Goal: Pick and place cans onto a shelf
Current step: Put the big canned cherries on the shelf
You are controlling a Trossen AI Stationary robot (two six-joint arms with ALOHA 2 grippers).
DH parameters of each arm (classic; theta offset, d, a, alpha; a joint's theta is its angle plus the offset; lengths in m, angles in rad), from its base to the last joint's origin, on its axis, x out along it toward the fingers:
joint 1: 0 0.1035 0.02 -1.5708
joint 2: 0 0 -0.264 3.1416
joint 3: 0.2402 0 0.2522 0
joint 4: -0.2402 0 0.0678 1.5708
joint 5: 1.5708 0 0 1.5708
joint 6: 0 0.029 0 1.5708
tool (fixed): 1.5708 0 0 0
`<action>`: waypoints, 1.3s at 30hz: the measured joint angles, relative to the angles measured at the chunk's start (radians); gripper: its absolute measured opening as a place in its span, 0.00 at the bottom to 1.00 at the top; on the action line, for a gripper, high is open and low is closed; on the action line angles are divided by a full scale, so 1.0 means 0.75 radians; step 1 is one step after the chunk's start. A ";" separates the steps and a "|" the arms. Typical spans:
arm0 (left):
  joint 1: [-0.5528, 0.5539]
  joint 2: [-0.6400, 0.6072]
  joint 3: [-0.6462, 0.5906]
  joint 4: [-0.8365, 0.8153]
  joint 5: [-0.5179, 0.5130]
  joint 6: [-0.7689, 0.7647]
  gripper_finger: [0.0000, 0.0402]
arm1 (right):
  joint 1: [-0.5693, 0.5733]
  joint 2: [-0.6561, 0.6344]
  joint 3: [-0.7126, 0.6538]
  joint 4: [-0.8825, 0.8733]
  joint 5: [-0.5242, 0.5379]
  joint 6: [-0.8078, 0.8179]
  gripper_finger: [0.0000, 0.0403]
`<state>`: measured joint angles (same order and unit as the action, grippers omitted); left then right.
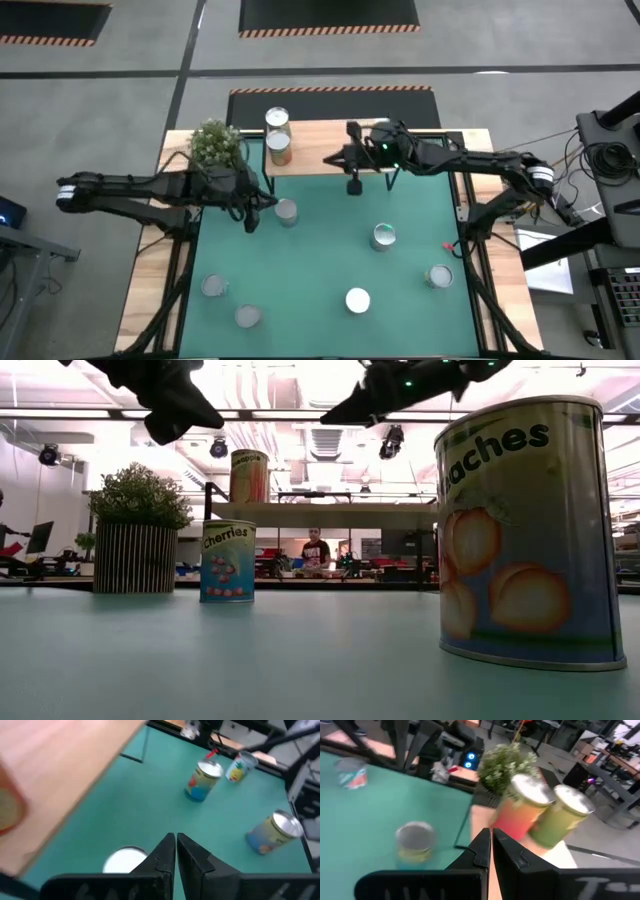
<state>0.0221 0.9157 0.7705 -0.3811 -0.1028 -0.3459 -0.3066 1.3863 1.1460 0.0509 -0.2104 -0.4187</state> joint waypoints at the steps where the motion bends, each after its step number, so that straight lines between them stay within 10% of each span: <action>1: -0.024 0.019 -0.001 0.016 -0.010 -0.001 0.00 | 0.012 -0.026 -0.039 0.013 0.001 0.000 0.02; 15: -0.156 0.283 -0.003 0.014 -0.007 -0.164 0.06 | 0.130 -0.319 -0.394 0.141 0.002 -0.005 0.02; 39: -0.149 0.486 -0.013 -0.049 -0.367 -0.109 0.96 | 0.129 -0.336 -0.411 0.103 0.005 -0.037 0.02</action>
<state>-0.0898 1.2806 0.7605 -0.4175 -0.3784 -0.4274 -0.2096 1.1343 0.8375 0.1284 -0.2070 -0.4464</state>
